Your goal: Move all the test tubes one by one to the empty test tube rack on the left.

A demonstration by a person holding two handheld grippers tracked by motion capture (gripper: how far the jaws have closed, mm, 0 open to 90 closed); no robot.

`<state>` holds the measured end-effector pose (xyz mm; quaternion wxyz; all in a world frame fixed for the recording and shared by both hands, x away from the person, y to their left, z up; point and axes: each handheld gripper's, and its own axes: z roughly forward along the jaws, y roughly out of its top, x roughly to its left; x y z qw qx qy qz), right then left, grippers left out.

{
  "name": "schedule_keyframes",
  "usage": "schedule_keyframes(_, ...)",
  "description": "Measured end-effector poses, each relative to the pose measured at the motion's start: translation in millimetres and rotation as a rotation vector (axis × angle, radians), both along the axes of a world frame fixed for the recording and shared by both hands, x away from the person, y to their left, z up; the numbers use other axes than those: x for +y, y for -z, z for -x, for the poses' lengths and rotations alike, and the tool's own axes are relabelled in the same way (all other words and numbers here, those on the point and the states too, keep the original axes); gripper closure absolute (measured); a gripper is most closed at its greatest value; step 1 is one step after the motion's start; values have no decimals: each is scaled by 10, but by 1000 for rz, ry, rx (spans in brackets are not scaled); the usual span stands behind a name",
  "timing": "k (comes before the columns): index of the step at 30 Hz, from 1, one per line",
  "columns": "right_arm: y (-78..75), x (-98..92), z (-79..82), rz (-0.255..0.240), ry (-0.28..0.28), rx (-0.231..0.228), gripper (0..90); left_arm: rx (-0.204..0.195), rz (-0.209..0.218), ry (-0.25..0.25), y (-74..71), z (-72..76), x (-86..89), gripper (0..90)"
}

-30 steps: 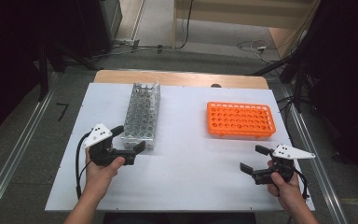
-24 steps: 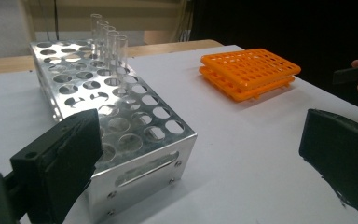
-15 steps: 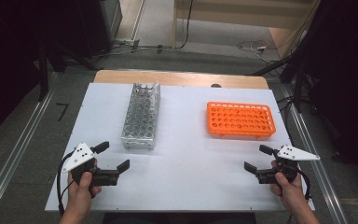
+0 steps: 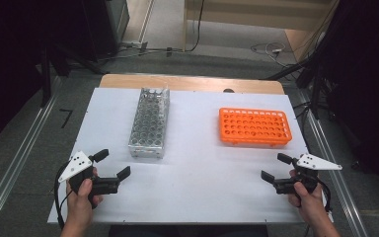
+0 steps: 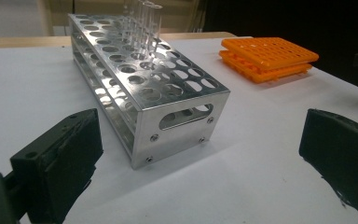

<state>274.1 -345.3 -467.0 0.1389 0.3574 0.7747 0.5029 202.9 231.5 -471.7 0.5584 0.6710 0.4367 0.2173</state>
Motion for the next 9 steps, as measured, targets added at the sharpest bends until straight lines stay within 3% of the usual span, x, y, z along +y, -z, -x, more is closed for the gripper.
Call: schedule_keyframes(9, 6, 23, 4, 9, -6, 1, 0, 8, -17, -14, 20, -12, -18, 0)
